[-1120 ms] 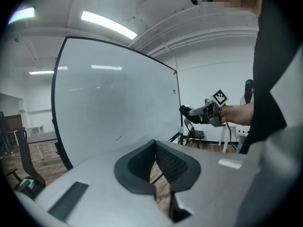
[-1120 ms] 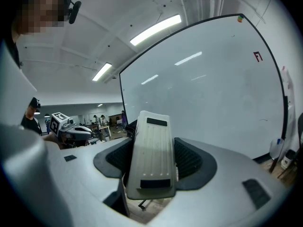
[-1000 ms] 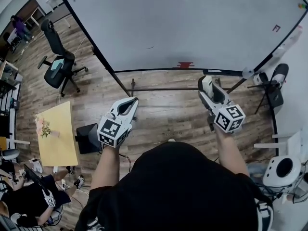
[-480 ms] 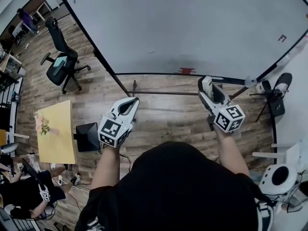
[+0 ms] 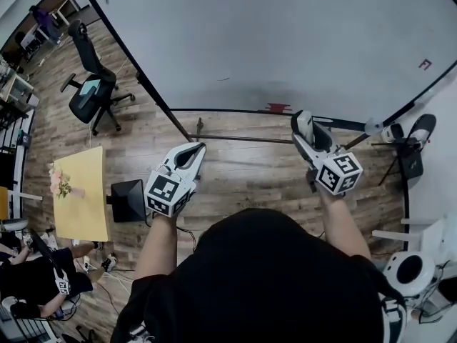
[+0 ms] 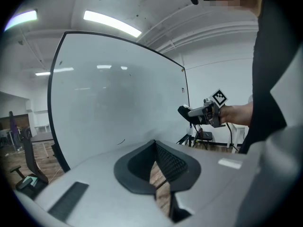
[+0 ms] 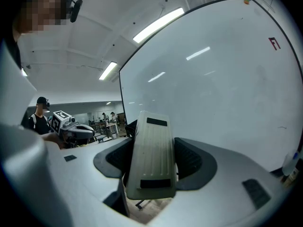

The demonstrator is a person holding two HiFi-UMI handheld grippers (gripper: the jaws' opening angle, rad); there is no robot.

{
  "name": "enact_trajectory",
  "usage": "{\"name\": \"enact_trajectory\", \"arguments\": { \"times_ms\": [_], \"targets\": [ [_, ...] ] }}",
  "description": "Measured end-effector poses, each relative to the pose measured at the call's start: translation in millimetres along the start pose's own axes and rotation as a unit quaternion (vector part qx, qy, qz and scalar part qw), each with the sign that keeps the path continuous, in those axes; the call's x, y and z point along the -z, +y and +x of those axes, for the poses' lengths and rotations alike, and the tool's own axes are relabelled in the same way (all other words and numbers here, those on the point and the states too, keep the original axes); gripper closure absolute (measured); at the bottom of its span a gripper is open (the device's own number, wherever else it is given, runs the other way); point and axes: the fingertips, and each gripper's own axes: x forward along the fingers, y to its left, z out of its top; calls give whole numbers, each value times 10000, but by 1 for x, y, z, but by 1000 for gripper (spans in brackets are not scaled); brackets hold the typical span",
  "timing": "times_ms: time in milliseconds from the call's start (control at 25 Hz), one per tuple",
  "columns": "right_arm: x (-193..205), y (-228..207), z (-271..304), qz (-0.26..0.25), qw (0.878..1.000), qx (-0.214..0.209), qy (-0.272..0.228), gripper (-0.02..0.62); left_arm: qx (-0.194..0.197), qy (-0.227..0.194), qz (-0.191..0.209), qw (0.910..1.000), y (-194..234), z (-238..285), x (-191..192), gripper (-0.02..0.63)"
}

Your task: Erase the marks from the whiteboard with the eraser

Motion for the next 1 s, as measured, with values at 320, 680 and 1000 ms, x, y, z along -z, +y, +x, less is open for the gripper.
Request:
{"name": "enact_trajectory", "arguments": {
  "times_ms": [320, 680, 1000],
  "targets": [
    [2, -5, 2, -51, 9999, -123, 89, 333, -39, 12, -19, 10000, -6, 7, 0, 595],
    [4, 0, -6, -36, 9998, -202, 80, 333, -127, 41, -28, 9999, -13, -1, 0, 595],
    [4, -5, -15, 22, 9999, -122, 15, 333, -20, 95, 10, 10000, -22, 2, -3, 595]
  ]
}}
